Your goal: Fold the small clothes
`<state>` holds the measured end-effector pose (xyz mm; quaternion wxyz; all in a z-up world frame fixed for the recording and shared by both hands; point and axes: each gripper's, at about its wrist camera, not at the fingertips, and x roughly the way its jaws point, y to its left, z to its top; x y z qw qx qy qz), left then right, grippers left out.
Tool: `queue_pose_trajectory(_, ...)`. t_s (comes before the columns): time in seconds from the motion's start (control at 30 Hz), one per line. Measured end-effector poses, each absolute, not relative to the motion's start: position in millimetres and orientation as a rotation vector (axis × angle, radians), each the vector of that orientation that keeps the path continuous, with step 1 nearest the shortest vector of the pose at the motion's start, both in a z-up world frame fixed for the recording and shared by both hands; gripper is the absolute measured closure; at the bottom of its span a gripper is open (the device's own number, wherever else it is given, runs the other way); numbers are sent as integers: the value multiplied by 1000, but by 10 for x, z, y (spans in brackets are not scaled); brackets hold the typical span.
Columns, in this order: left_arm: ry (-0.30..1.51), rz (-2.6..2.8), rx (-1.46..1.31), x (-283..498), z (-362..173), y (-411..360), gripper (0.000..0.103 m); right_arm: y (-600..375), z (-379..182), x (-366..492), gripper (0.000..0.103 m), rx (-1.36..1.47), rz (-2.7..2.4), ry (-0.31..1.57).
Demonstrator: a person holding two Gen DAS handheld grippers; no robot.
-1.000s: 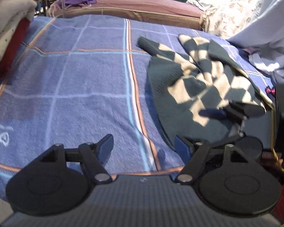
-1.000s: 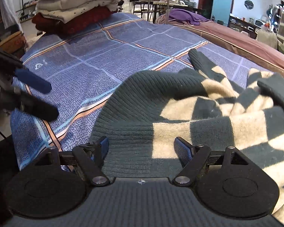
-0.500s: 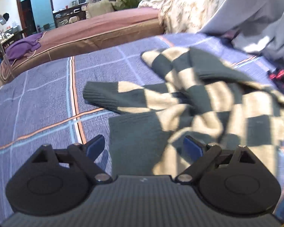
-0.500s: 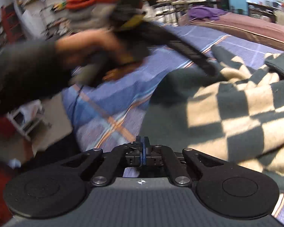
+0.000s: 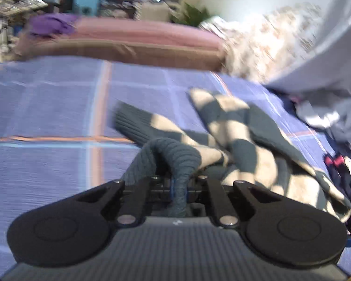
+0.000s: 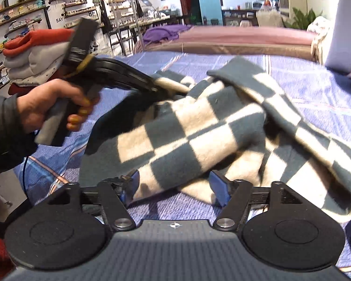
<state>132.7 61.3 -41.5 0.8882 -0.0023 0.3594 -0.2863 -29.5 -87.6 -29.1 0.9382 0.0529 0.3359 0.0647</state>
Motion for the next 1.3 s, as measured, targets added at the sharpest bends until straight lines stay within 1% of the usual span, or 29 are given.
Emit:
queue_pose_trajectory(0.07,694,-506,-59,1261,-202,1104,96,-875,-296,-272,0,85,125,666)
queue_pose_trajectory(0.17,729,-434,-222,1155,-68,1923,96,-928,-323,-205,0,76,116,672)
queue_pose_trajectory(0.2,730,-385,-214,1071,-68,2122,96,-938,-323,-183,0,73,112,670)
queue_pose_trajectory(0.3,766,-242,-55,804,-166,2418,96,-1003,-282,-46,0,54,100,654)
queue_pose_trajectory(0.5,882,-68,-203,255,-492,3056,96,-985,-238,212,0,-74,43,656)
queue_pose_trajectory(0.57,910,-68,-260,196,-577,3150,96,-961,-324,292,0,-171,14,690)
queue_pose_trajectory(0.63,899,-70,-226,181,-566,3103,96,-936,-433,338,0,-255,4,717)
queue_pose_trajectory(0.73,873,-92,-90,216,-463,2861,89,-875,-535,392,0,-328,75,778)
queue_pose_trajectory(0.8,856,-116,-38,225,-390,2733,84,-807,-488,363,0,-372,103,754)
queue_pose_trajectory(0.9,848,-146,-26,242,-333,2598,71,-660,-472,355,0,-488,149,728)
queue_pose_trajectory(0.97,847,-155,-16,257,-318,2502,55,-615,-541,426,0,-555,143,726)
queue_pose_trajectory(1.03,833,-156,5,198,-284,2416,47,-658,-611,508,0,-548,123,743)
queue_pose_trajectory(1.07,825,-159,15,172,-263,2382,41,-692,-627,544,3,-527,112,749)
queue_pose_trajectory(1.1,818,-163,21,155,-250,2352,37,-727,-641,565,18,-508,100,753)
queue_pose_trajectory(1.13,816,-167,20,145,-245,2327,26,-749,-656,579,61,-494,88,771)
queue_pose_trajectory(1.17,815,-175,18,124,-240,2310,19,-764,-658,576,78,-488,74,777)
queue_pose_trajectory(1.2,814,-182,18,111,-239,2294,18,-811,-631,557,79,-471,61,760)
queue_pose_trajectory(1.23,815,-186,21,95,-237,2276,18,-869,-582,526,86,-448,46,734)
queue_pose_trajectory(1.27,818,-191,26,83,-240,2251,18,-933,-527,489,90,-430,20,708)
queue_pose_trajectory(1.3,823,-197,31,83,-247,2224,18,-1005,-473,455,91,-424,-14,686)
